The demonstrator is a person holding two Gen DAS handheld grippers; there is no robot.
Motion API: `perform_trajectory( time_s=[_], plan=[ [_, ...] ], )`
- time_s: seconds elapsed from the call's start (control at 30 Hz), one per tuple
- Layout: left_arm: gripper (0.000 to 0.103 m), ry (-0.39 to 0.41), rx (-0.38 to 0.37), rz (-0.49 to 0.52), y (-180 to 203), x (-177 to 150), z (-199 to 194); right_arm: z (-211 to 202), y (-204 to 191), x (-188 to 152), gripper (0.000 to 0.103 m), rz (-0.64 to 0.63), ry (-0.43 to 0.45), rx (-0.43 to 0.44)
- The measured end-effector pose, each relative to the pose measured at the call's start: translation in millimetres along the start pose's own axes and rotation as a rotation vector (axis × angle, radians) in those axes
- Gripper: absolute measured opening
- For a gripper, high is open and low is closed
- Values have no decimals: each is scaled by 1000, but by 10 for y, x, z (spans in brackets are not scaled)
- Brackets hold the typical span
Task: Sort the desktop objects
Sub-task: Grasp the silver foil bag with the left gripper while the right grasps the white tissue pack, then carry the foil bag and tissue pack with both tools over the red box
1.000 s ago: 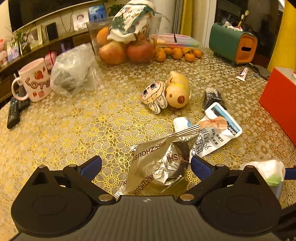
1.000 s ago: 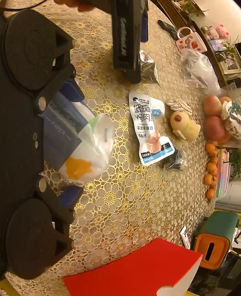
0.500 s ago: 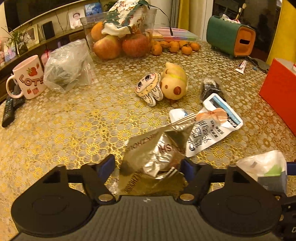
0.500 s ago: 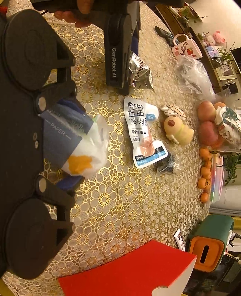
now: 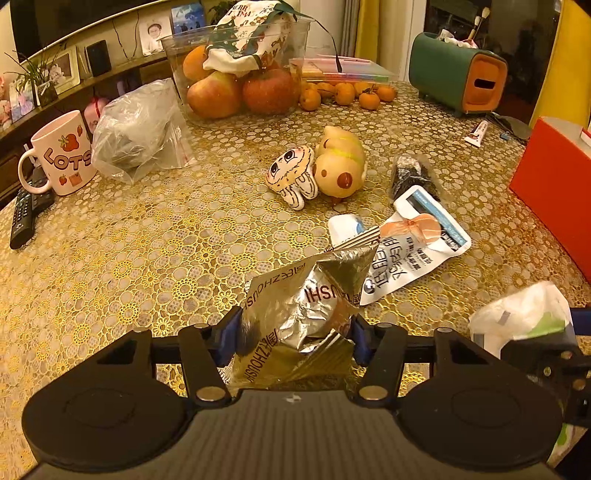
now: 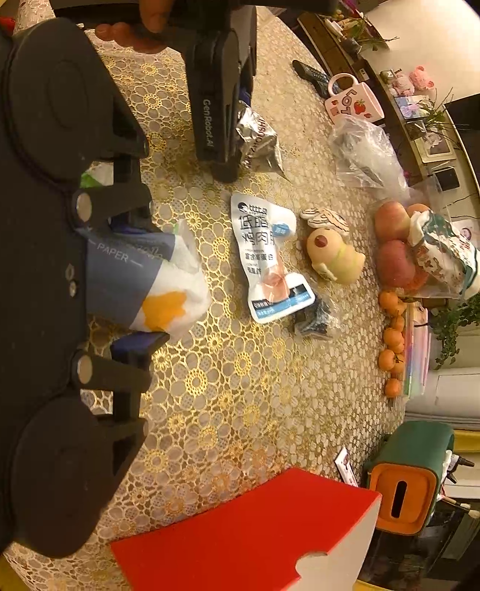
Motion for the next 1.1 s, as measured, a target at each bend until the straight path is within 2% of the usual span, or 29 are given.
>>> perform_trajectory(
  time_s=[0.5,1.1],
  plan=[
    [56,-5,-66,-24,268,30,-488,-422,304,125,44,39,60,40],
    [57,17,-216,59,1141,142,-1154,-1208,740,160,44,39,156,66]
  ],
)
Point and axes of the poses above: each gripper's, at about its wrist camera, not at the fingertips, and z roughly the way its jaws point, y to its right, x to its top, the point moved 6 cm from there along z, roughly the way its jaws point, and after that the axes turned 2 degrees about z, right-handed, at the moved point
